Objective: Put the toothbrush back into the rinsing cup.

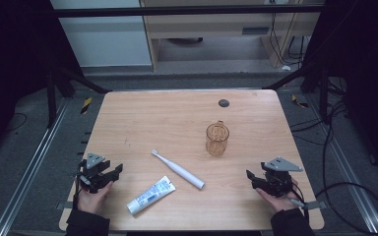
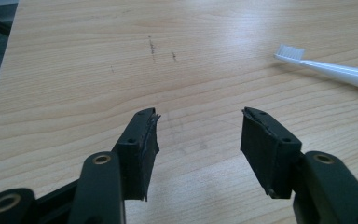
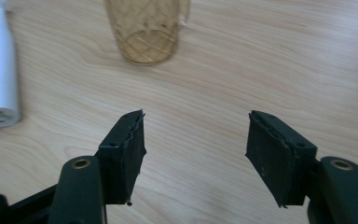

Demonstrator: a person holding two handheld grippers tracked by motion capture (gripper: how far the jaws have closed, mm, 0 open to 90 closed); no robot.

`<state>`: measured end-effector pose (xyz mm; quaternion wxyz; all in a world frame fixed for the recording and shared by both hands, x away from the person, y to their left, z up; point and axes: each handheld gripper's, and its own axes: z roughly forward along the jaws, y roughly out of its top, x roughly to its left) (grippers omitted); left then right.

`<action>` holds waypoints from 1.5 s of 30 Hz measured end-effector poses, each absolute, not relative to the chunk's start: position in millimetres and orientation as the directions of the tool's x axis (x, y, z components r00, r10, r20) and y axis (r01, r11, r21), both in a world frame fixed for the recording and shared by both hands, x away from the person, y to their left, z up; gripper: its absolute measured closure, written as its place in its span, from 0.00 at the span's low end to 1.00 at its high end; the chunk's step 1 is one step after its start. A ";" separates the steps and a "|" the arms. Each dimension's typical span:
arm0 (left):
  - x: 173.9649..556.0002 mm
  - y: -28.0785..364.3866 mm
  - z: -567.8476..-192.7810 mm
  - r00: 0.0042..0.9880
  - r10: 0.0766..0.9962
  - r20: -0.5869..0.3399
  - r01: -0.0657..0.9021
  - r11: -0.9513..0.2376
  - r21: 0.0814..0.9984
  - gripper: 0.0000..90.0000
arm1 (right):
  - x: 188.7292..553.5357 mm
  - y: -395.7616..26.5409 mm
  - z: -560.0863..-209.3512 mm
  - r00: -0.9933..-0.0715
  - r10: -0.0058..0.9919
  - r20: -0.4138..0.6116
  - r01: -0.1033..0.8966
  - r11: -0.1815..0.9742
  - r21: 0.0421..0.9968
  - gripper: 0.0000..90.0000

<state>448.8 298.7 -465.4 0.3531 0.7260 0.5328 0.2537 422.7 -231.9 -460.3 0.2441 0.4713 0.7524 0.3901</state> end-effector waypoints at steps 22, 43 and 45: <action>445.0 295.7 -460.5 0.299 0.954 0.017 0.595 -0.201 0.778 0.44 | 442.7 -132.0 -439.8 -0.677 0.736 0.003 0.481 0.439 0.759 0.59; 445.1 295.4 -460.3 0.297 0.955 0.013 0.601 -0.197 0.775 0.45 | 446.3 -90.3 -469.4 -0.731 0.679 0.058 0.505 0.482 0.716 0.62; 445.1 295.3 -460.4 0.298 0.955 0.013 0.601 -0.198 0.774 0.45 | 446.4 -86.7 -471.5 -0.733 0.677 0.064 0.511 0.487 0.708 0.62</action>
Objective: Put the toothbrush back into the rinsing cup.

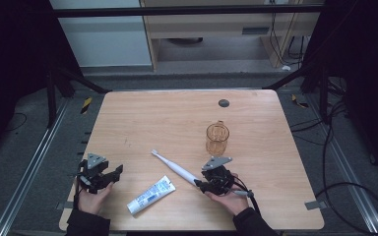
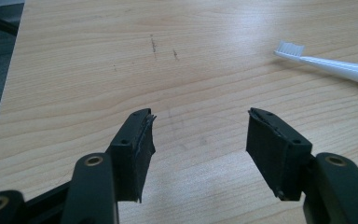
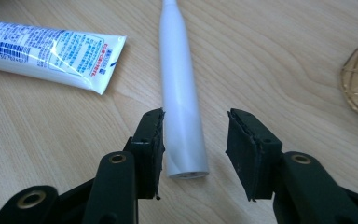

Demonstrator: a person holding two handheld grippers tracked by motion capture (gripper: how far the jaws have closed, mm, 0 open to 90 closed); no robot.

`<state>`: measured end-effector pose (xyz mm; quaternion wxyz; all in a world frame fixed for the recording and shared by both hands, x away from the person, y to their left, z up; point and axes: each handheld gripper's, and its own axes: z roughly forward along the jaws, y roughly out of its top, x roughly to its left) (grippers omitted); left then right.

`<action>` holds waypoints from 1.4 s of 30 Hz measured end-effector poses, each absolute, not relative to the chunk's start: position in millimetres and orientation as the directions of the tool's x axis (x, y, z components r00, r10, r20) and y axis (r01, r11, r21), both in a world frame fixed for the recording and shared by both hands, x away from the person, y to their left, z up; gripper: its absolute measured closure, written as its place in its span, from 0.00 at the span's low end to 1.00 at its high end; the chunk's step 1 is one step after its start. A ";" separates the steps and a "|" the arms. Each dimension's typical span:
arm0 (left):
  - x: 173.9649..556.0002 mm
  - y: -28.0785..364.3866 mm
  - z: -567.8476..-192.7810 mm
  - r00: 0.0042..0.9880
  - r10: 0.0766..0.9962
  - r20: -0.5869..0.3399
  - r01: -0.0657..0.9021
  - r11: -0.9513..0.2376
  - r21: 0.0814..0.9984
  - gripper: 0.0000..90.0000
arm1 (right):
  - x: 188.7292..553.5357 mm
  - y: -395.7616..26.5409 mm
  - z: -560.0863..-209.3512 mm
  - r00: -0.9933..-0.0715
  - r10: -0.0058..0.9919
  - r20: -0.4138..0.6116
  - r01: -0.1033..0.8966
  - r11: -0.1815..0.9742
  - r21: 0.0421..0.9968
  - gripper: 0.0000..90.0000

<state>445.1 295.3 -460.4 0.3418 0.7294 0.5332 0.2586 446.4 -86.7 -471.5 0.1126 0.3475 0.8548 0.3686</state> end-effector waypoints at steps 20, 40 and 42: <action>446.0 294.9 -461.3 0.305 0.952 0.008 0.605 -0.200 0.771 0.45 | 453.2 -76.1 -492.1 -0.744 0.666 0.059 0.531 0.536 0.656 0.70; 445.5 295.9 -460.1 0.303 0.953 0.012 0.600 -0.200 0.775 0.46 | 451.8 -86.7 -483.6 -0.762 0.645 0.063 0.515 0.544 0.662 0.73; 445.5 296.3 -460.3 0.302 0.953 0.010 0.601 -0.199 0.774 0.46 | 451.8 -89.2 -483.3 -0.764 0.642 0.067 0.515 0.544 0.663 0.73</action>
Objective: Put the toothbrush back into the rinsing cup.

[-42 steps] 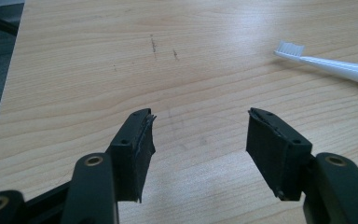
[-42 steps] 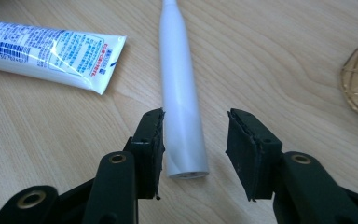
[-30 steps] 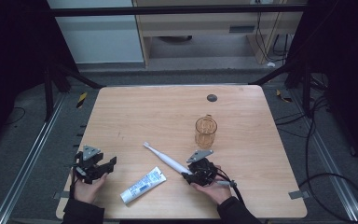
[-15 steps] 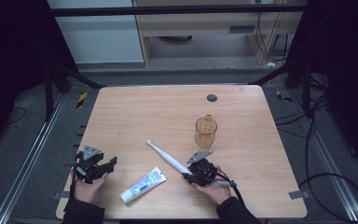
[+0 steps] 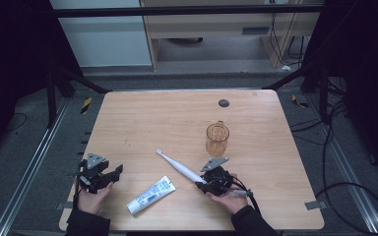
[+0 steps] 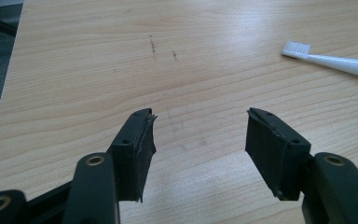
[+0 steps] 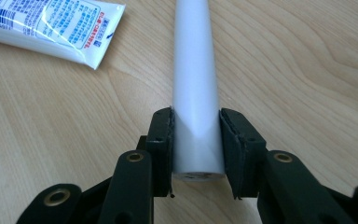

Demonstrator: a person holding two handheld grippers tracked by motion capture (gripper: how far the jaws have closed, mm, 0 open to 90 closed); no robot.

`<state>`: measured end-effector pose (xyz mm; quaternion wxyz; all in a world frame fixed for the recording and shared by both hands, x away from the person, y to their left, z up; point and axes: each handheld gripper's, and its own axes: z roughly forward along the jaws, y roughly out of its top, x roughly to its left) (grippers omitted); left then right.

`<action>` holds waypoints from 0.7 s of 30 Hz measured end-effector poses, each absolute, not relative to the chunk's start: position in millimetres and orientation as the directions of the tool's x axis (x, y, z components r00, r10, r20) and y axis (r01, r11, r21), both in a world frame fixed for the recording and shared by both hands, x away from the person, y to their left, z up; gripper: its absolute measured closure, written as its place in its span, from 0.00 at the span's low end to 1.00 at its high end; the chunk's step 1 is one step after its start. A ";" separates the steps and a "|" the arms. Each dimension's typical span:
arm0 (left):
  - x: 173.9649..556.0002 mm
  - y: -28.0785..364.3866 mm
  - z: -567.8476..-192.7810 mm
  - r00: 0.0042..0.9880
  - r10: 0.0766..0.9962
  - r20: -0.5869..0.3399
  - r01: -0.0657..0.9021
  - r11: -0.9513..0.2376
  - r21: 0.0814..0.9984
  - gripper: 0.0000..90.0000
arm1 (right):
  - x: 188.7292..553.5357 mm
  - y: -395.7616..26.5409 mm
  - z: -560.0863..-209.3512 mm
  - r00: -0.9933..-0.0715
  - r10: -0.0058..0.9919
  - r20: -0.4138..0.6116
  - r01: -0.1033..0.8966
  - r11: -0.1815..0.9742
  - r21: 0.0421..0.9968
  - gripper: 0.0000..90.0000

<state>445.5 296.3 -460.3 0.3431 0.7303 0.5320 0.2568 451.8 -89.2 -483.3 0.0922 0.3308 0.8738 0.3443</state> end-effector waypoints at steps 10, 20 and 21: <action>445.3 295.6 -460.6 0.305 0.952 0.011 0.602 -0.202 0.772 0.46 | 442.3 -133.5 -480.5 -0.769 0.632 0.094 0.528 0.546 0.650 0.73; 445.0 295.3 -460.6 0.310 0.951 0.011 0.603 -0.206 0.771 0.46 | 429.4 -166.6 -484.8 -0.766 0.636 0.089 0.535 0.554 0.638 0.73; 445.0 295.3 -460.6 0.310 0.951 0.011 0.603 -0.206 0.771 0.46 | 429.4 -166.6 -484.8 -0.766 0.636 0.089 0.535 0.554 0.638 0.73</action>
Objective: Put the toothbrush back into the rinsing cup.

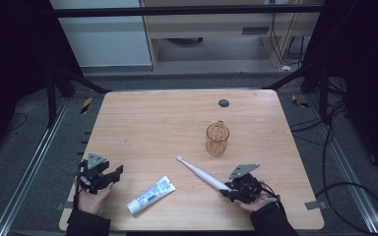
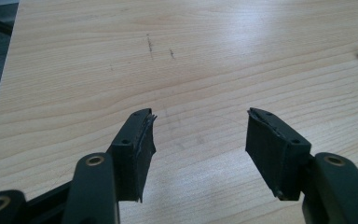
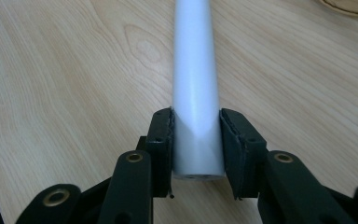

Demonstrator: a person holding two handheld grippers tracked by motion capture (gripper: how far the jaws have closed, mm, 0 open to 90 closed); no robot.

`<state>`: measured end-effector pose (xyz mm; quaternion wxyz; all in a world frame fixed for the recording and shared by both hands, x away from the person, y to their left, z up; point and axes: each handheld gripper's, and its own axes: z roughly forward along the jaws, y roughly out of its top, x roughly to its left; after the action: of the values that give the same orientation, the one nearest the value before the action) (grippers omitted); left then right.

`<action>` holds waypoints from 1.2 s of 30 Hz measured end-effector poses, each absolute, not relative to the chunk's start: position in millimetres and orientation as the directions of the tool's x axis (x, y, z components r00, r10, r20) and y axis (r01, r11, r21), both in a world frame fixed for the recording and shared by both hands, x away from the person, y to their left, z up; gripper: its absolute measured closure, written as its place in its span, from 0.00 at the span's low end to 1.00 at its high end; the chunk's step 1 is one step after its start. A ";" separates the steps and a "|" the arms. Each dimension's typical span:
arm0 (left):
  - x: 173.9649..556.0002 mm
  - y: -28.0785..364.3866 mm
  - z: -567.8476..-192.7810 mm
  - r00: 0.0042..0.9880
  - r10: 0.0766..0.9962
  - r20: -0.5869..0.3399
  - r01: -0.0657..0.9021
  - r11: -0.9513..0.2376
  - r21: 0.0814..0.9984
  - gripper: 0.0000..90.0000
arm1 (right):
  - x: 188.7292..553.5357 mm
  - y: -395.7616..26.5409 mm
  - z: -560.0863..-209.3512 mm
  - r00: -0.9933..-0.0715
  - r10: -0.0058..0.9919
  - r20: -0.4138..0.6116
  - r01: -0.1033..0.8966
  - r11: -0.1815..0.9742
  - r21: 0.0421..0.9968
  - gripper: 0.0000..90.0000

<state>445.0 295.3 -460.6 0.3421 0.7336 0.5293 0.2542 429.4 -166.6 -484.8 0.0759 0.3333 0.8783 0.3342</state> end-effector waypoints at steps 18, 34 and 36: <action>445.7 295.3 -462.0 0.315 0.949 0.010 0.609 -0.210 0.765 0.45 | 427.7 -169.8 -474.0 -0.757 0.651 0.052 0.520 0.552 0.652 0.60; 446.5 294.8 -462.1 0.322 0.947 0.010 0.612 -0.216 0.760 0.44 | 448.3 -149.3 -438.0 -0.725 0.688 0.045 0.518 0.502 0.693 0.58; 446.4 294.8 -462.1 0.323 0.946 0.010 0.612 -0.217 0.760 0.44 | 451.2 -146.3 -434.8 -0.726 0.686 0.046 0.516 0.499 0.697 0.58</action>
<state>446.4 294.8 -462.1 0.3378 0.7397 0.5268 0.2473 451.2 -146.3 -434.8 0.1190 0.3502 0.8576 0.3575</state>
